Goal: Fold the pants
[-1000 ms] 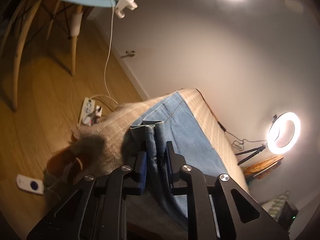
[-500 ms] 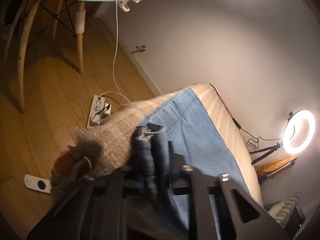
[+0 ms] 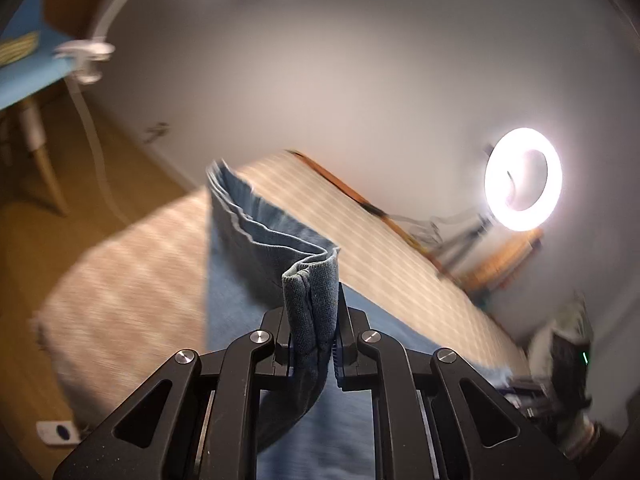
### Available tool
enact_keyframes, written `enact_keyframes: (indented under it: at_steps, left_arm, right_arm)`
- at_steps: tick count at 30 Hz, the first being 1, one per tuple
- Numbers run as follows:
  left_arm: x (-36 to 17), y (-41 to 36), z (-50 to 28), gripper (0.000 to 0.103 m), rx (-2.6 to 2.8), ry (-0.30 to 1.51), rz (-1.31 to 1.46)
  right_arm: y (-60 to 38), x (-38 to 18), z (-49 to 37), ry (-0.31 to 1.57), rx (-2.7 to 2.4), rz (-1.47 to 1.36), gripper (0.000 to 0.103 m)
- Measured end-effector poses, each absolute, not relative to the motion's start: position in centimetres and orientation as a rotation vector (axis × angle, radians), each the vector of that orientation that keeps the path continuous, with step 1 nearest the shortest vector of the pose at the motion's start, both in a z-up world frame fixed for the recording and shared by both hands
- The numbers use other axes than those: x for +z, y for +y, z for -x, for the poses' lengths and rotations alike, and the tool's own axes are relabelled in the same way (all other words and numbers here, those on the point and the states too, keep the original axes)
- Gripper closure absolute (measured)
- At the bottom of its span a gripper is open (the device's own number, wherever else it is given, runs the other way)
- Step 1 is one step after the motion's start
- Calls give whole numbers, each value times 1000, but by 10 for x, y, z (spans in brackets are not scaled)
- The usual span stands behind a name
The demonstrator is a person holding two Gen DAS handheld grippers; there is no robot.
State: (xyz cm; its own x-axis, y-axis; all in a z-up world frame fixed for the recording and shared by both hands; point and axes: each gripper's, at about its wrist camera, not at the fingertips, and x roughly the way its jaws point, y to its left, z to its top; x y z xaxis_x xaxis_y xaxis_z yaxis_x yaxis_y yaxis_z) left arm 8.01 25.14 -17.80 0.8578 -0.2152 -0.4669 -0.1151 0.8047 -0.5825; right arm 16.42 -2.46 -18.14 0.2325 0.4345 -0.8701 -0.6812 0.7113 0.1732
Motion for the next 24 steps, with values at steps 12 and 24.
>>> enact_keyframes:
  at_steps: [12, 24]
  left_arm:
    - [-193, 158, -94, 92, -296, 689, 568]
    - [-183, 110, -89, 92, -397, 696, 441]
  right_arm:
    - [-37, -194, -203, 1183, 846, -100, 43]
    - [-1, -235, -257, 1336, 949, -448, 39]
